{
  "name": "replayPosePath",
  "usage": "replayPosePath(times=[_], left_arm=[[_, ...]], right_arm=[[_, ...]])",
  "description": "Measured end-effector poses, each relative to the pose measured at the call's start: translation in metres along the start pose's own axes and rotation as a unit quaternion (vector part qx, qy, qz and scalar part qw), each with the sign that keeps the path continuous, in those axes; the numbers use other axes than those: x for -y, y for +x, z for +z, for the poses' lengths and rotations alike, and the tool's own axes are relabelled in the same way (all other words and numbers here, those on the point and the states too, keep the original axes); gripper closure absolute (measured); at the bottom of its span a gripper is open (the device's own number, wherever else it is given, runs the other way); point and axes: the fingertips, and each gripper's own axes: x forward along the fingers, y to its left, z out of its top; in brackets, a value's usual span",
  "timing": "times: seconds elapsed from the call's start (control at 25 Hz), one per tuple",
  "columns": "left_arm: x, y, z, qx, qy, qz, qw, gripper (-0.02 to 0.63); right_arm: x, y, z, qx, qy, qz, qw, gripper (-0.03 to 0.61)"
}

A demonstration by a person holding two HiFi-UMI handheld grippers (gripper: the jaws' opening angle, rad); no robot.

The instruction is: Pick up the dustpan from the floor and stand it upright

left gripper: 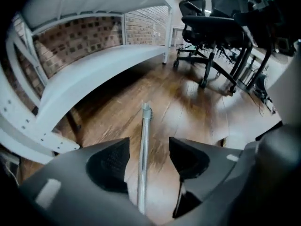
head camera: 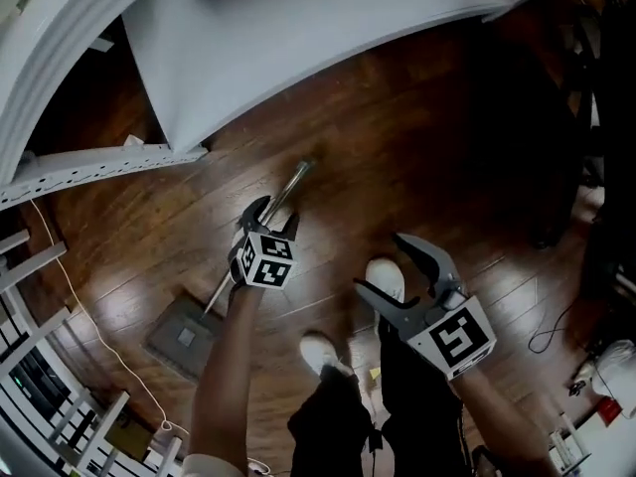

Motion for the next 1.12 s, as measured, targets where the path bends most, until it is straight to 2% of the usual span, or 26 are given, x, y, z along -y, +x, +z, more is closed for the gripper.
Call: replayPosePath(times=[0.12,0.2,0.28,0.4,0.56,0.72,0.84,0.96,1.12], left_arm=[[-0.01,0.045,0.006,-0.02,0.045,-0.014,0.9987,0.35],[-0.005,0.064,0.006,-0.034,0.059,-0.023,0.9974,0.423],[-0.001,0.071,0.005,-0.044,0.049,-0.025,0.9975,0.507],[-0.005,0.053,0.013,-0.039,0.011,-0.021,0.999,0.509],[0.01,-0.019,0.029,-0.007,-0.016,-0.02,0.9996,0.508],[0.023,-0.117,0.047,0.035,-0.064,-0.012,0.9973,0.505],[0.015,-0.196,0.065,0.071,-0.076,-0.004,0.9945,0.504],[0.006,-0.269,0.065,0.101,-0.077,0.014,0.9918,0.508],[-0.023,-0.349,0.054,0.154,-0.118,0.066,0.9787,0.509]], right_arm=[[0.007,0.005,-0.013,0.007,0.014,-0.013,1.0,0.264],[0.007,0.005,-0.018,0.007,0.014,-0.016,1.0,0.264],[0.004,0.002,-0.021,-0.001,0.015,-0.014,1.0,0.264],[-0.003,-0.004,-0.012,-0.003,0.023,-0.018,1.0,0.264],[-0.025,-0.032,0.03,0.001,0.045,-0.035,0.998,0.264],[-0.065,-0.065,0.102,0.027,0.048,-0.032,0.998,0.264],[-0.109,-0.08,0.162,0.048,0.021,-0.012,0.999,0.263],[-0.16,-0.092,0.21,0.056,-0.01,0.01,0.998,0.264],[-0.221,-0.093,0.267,0.067,-0.075,0.051,0.994,0.264]])
